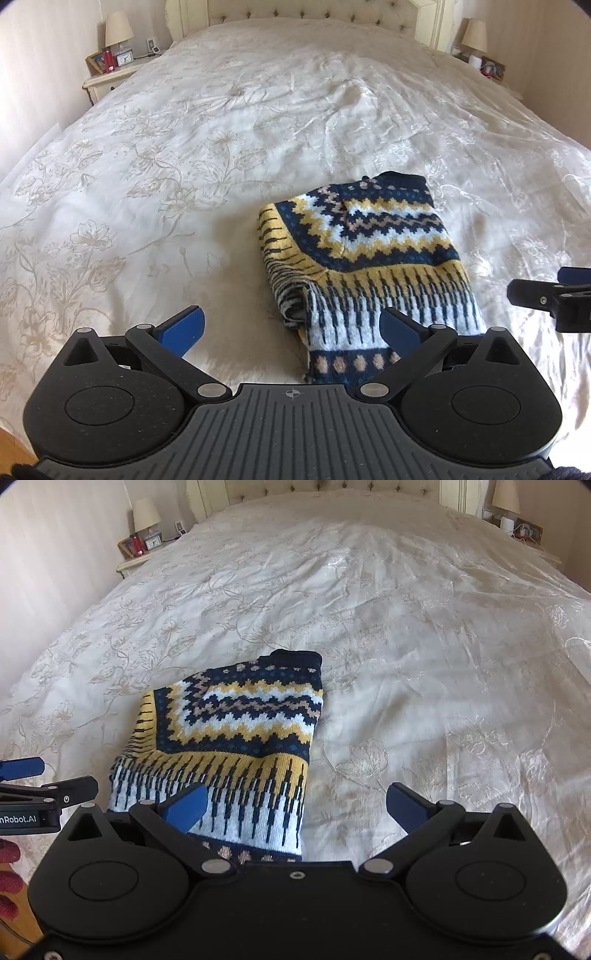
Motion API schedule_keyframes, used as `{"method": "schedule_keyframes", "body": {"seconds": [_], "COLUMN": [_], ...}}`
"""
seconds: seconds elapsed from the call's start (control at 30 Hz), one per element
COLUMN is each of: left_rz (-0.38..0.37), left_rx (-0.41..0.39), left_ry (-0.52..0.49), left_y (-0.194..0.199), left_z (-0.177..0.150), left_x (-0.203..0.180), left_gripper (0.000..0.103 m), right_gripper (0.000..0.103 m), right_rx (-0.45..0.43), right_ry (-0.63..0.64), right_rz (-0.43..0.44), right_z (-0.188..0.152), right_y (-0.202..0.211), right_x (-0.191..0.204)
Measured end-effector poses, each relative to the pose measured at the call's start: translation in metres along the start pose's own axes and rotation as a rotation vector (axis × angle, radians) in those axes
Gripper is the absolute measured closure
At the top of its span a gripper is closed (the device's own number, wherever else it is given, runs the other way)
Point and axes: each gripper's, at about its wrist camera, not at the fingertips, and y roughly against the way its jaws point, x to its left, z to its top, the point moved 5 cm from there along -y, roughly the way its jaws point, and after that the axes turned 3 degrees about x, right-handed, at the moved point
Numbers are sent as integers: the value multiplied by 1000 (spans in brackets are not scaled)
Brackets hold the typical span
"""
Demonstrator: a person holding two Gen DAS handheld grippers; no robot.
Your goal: Fold small clothes
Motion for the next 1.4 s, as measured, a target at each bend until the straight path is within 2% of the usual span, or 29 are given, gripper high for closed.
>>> {"method": "schedule_keyframes", "body": {"seconds": [0.13,0.33,0.43,0.57,0.8,0.93,1.1,1.4], "left_rz": [29,66,96,87,58,85,148,129], "left_rx": [27,69,60,31,41,38,39,55], "left_ry": [1,79,90,83,96,94,64,76], "left_y": [24,56,70,87,98,104,109,111], "left_z": [-8,-17,-22,-27,-37,-41,-43,-49], "left_x": [-10,-17,-21,-29,-39,-41,-43,-44], "left_gripper": [1,2,2,2,3,6,7,7], "right_gripper": [1,1,1,1,1,1,1,1], "right_rx": [-15,-56,-81,-76,-65,-63,-60,-47], "right_ry": [-3,5,8,27,0,-10,-10,26], "right_rz": [28,61,73,34,4,-42,-28,-34], "right_z": [-12,-30,-38,-47,-55,-57,-60,-63], "right_y": [25,59,74,87,106,112,116,118], "right_x": [4,9,11,17,18,15,12,15]}}
